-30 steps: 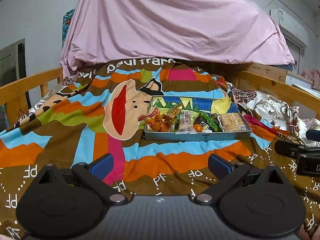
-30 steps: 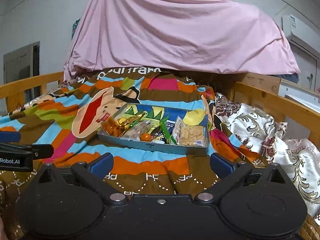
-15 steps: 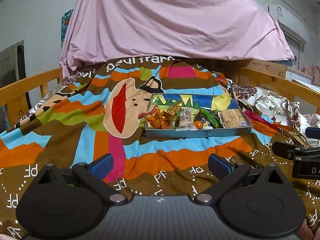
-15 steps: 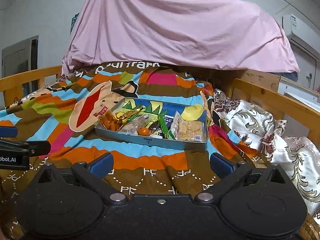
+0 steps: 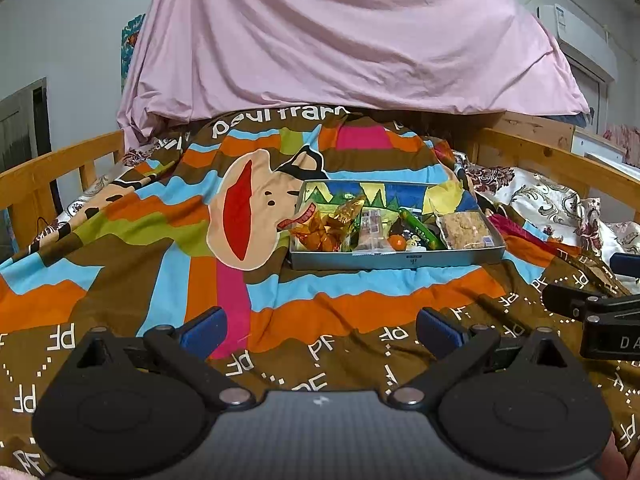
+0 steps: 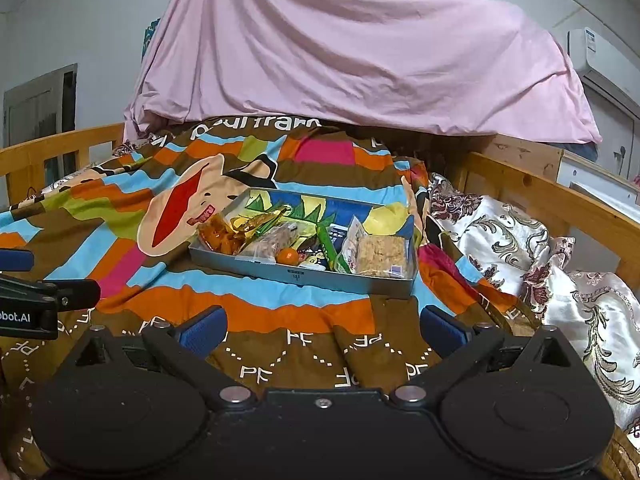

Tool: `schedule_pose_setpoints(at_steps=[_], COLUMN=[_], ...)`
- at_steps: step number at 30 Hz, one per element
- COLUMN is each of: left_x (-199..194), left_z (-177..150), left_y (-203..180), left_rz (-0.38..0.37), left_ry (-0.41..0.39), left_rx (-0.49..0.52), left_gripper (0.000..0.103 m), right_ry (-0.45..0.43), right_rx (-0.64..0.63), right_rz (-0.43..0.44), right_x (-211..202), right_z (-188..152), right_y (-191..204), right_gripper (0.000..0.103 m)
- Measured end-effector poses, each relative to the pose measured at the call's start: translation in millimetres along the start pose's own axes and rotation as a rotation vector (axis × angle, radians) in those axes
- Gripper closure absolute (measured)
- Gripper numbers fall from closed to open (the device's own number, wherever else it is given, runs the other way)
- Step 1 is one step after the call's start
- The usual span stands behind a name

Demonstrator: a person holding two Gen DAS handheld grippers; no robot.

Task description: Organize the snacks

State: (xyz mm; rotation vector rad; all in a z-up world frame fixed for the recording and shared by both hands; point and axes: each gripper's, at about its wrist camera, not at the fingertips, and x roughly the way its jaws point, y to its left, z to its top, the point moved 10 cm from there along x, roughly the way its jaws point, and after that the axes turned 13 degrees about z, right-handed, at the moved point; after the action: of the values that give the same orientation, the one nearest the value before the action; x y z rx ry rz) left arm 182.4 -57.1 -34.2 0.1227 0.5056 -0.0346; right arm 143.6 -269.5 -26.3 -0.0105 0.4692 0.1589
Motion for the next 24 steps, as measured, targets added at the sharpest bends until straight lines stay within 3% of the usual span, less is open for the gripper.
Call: schedule_pose_setpoints(at_steps=[24], left_x=[2.7], left_z=[-4.6], left_y=[1.2], left_rz=[0.006], left_ry=[0.015], left_rx=[0.011], left_gripper=[0.000], right_ry=[0.003], right_rx=[0.000], right_rz=[0.001], right_x=[0.6], right_z=[0.2], right_y=[-0.3], right_gripper=[0.001])
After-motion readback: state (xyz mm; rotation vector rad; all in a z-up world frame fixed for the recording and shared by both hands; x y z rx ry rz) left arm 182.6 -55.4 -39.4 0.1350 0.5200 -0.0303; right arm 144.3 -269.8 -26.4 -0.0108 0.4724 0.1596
